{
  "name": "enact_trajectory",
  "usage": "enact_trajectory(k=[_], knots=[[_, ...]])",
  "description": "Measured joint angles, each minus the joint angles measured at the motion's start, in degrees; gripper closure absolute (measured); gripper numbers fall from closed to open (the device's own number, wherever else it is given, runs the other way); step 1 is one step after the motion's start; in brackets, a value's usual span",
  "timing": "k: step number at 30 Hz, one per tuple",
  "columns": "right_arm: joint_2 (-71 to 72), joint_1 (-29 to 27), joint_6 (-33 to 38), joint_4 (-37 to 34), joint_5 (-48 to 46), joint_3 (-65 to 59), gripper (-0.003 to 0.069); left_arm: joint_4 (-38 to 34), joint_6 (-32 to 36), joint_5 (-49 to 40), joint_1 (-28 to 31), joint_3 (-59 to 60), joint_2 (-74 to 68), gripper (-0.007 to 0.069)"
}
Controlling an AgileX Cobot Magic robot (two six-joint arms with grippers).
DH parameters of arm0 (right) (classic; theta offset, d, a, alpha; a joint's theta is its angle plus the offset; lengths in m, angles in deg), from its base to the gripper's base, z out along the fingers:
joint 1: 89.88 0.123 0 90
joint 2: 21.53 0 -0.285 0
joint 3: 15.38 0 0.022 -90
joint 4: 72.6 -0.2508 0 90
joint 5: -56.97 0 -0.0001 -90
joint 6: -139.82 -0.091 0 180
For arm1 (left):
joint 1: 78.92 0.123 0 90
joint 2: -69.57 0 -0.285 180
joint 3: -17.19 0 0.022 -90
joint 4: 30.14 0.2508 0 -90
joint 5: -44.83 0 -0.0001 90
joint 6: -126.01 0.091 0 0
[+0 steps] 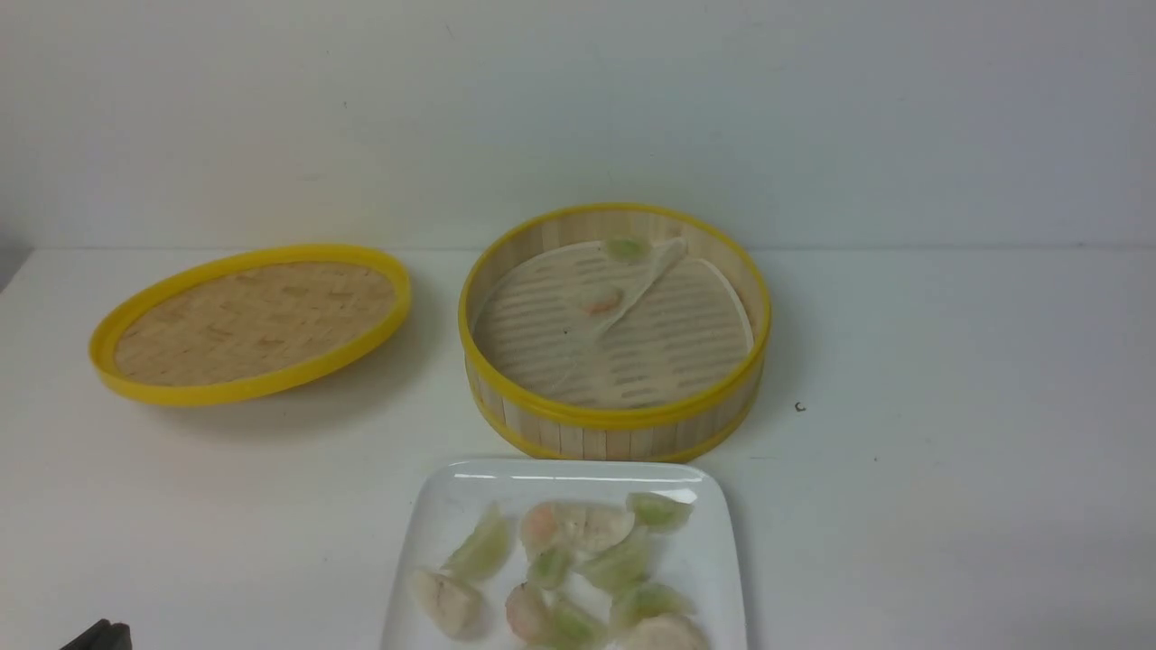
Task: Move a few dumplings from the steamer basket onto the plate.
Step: Use the left arm to grab a dumpling from the steamer
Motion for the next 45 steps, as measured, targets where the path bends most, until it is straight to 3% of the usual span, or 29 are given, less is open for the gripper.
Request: enact_trajectory(k=[7, 11, 17, 20, 24, 25, 27, 33, 38, 45], knots=[[0.0, 0.0, 0.0, 0.0, 0.0, 0.0, 0.0673, -0.85, 0.02, 0.23, 0.0, 0.0, 0.0, 0.0631], [0.0, 0.0, 0.0, 0.0, 0.0, 0.0, 0.0673, -12.36, -2.16, 6.4, 0.0, 0.0, 0.0, 0.0631], [0.0, 0.0, 0.0, 0.0, 0.0, 0.0, 0.0673, -38.84, -5.48, 24.56, 0.0, -0.69, 0.0, 0.0631], [0.0, 0.0, 0.0, 0.0, 0.0, 0.0, 0.0673, -42.57, -2.9, 26.58, -0.1, -6.65, -0.25, 0.0631], [0.0, 0.0, 0.0, 0.02, 0.0, 0.0, 0.0673, -39.12, 2.13, 13.15, -0.64, -20.83, -10.24, 0.0631], [0.0, 0.0, 0.0, 0.02, 0.0, 0.0, 0.0673, -39.12, 2.13, 13.15, -0.64, -20.83, -11.12, 0.0631], [0.0, 0.0, 0.0, 0.02, 0.0, 0.0, 0.0673, -35.67, 4.4, -2.04, -0.75, -31.66, -25.12, 0.0631], [0.0, 0.0, 0.0, 0.02, 0.0, 0.0, 0.0673, -22.9, 4.95, -28.15, -0.97, -50.85, -54.08, 0.0631], [0.0, 0.0, 0.0, 0.02, 0.0, 0.0, 0.0673, -12.2, 4.88, -33.17, -4.9, -64.55, -73.2, 0.0631], [0.0, 0.0, 0.0, 0.02, 0.0, 0.0, 0.0673, -5.86, 4.88, -33.17, -13.82, -80.93, -93.78, 0.0631]])
